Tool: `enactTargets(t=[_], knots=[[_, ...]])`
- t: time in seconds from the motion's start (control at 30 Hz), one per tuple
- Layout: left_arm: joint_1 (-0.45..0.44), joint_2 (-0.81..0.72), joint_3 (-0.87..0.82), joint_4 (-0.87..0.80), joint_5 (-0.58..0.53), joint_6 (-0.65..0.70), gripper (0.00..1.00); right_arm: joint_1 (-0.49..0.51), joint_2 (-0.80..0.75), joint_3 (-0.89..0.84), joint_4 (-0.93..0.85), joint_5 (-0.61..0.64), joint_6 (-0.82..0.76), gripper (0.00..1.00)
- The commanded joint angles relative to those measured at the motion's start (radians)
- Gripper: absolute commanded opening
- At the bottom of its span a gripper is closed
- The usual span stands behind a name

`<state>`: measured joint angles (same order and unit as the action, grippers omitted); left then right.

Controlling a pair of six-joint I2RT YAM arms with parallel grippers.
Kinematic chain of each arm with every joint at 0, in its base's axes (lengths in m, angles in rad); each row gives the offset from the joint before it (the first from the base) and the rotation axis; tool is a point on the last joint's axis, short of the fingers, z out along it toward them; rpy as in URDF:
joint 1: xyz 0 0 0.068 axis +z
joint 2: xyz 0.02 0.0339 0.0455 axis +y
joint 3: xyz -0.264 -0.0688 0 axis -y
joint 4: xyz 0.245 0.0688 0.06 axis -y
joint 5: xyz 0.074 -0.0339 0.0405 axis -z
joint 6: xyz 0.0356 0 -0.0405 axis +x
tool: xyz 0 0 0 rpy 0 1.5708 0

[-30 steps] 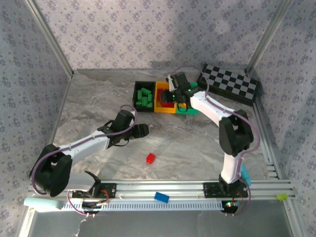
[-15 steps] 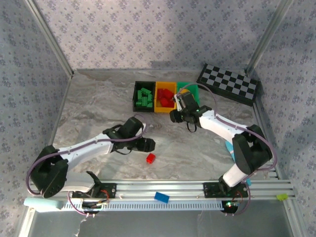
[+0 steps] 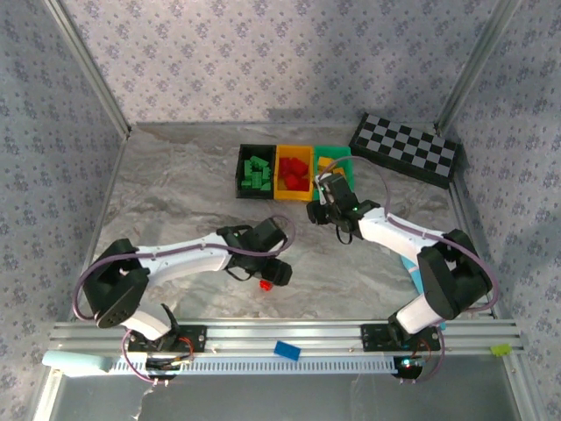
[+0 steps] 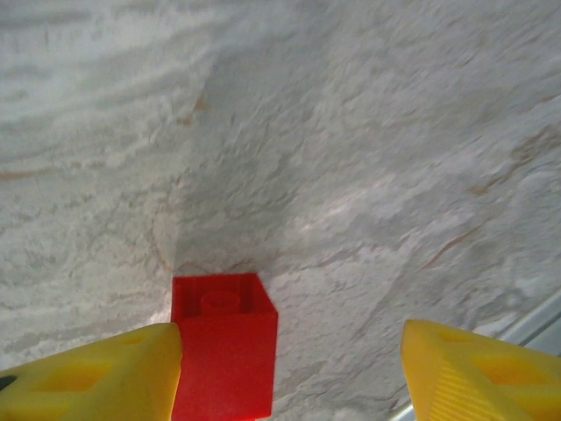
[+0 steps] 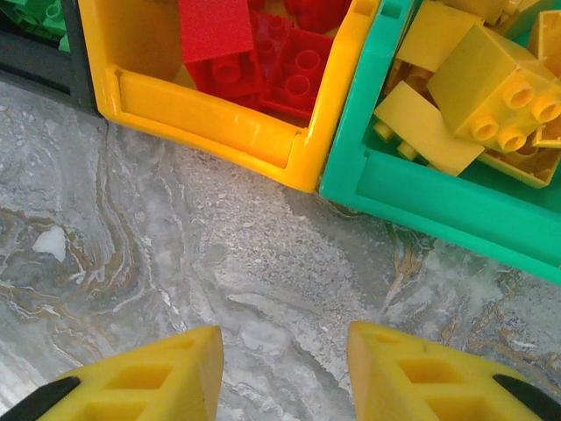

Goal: Sort the legos into containers by color
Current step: Pick up the lego from the middle-left of the table.

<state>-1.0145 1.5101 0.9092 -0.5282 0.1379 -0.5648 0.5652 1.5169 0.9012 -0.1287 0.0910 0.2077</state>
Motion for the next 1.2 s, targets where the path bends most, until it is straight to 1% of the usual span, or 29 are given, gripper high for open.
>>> enactTargets(t=[0.0, 0.17, 0.4, 0.47, 0.5, 0.57, 0.67, 0.73, 0.8, 0.87, 0.9, 0.97, 1.17], knots=[[-0.016, 0.009, 0.04, -0.087, -0.055, 0.005, 0.67, 0.02, -0.025, -0.023, 0.054, 0.04, -0.022, 0.43], [-0.016, 0.012, 0.052, -0.119, -0.093, 0.004, 0.67, 0.055, -0.024, -0.048, 0.089, 0.072, -0.034, 0.43], [-0.05, 0.083, 0.073, -0.144, -0.109, -0.012, 0.65, 0.068, -0.022, -0.063, 0.11, 0.092, -0.036, 0.43], [-0.05, 0.1, 0.075, -0.144, -0.115, -0.013, 0.63, 0.07, -0.022, -0.065, 0.113, 0.089, -0.034, 0.43], [-0.05, 0.11, 0.079, -0.144, -0.118, -0.014, 0.61, 0.07, -0.024, -0.065, 0.112, 0.089, -0.034, 0.43], [-0.05, 0.123, 0.085, -0.171, -0.128, -0.02, 0.6, 0.07, -0.025, -0.067, 0.111, 0.09, -0.034, 0.43], [-0.05, 0.144, 0.091, -0.175, -0.134, -0.015, 0.53, 0.07, -0.026, -0.071, 0.116, 0.092, -0.033, 0.43], [-0.05, 0.157, 0.099, -0.179, -0.139, -0.015, 0.45, 0.069, -0.026, -0.072, 0.119, 0.092, -0.033, 0.42], [-0.05, 0.173, 0.104, -0.184, -0.14, -0.014, 0.43, 0.07, -0.029, -0.074, 0.12, 0.093, -0.032, 0.43], [-0.05, 0.182, 0.108, -0.186, -0.138, -0.012, 0.33, 0.07, -0.032, -0.079, 0.126, 0.095, -0.031, 0.43], [-0.05, 0.182, 0.109, -0.184, -0.139, -0.012, 0.32, 0.07, -0.031, -0.081, 0.127, 0.096, -0.031, 0.43], [-0.05, 0.174, 0.115, -0.183, -0.145, -0.009, 0.26, 0.068, -0.03, -0.079, 0.129, 0.097, -0.03, 0.42], [-0.05, 0.13, 0.177, -0.192, -0.19, 0.003, 0.22, 0.065, -0.031, -0.088, 0.136, 0.098, -0.024, 0.42]])
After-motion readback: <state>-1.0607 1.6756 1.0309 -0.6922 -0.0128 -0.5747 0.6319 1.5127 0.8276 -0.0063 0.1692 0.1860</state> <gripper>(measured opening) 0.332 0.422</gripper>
